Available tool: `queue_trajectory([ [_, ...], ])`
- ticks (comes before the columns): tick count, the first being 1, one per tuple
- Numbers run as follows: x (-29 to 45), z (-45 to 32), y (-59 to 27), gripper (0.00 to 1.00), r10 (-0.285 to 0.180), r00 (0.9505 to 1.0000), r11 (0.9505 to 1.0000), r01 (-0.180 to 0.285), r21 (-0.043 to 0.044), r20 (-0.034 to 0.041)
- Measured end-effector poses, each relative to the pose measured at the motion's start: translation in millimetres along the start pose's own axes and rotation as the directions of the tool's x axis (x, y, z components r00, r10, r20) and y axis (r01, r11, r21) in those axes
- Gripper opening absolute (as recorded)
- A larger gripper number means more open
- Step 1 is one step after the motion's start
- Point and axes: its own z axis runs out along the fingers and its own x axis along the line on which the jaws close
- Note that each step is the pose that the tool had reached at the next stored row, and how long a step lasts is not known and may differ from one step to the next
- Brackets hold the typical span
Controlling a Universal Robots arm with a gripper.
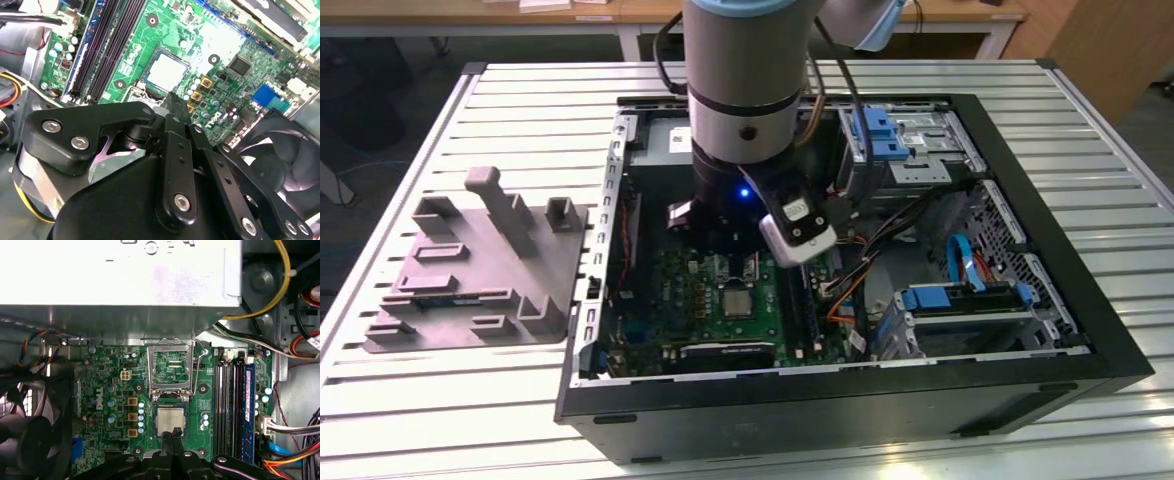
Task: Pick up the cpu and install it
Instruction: 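Close the cpu cover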
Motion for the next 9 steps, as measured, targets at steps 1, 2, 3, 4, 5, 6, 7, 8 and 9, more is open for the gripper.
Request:
queue_trajectory([
  [1, 0.0, 0.1, 0.0, 0.11, -0.018, 0.9998, 0.9998, 0.018, 0.0003, 0.0000],
  [2, 0.0, 0.2, 0.0, 0.11, -0.036, 0.9993, 0.9993, 0.036, 0.0006, 0.0000],
  [3, 0.0, 0.3, 0.0, 0.11, -0.054, 0.9985, 0.9985, 0.054, 0.0008, 0.0001],
  [4, 0.0, 0.4, 0.0, 0.11, -0.072, 0.9974, 0.9974, 0.072, 0.0011, 0.0000],
  [5, 0.0, 0.5, 0.0, 0.11, -0.091, 0.9959, 0.9959, 0.091, 0.0015, 0.0000],
  [6, 0.0, 0.5, 0.0, 0.11, -0.109, 0.9940, 0.9940, 0.109, 0.0018, 0.0000],
  [7, 0.0, 0.6, 0.0, 0.11, -0.127, 0.9919, 0.9919, 0.127, 0.0021, 0.0000],
  [8, 0.0, 0.7, 0.0, 0.11, -0.145, 0.9895, 0.9895, 0.145, 0.0023, -0.0001],
  [9, 0.0, 0.8, 0.0, 0.11, -0.162, 0.9867, 0.9867, 0.162, 0.0027, -0.0001],
])
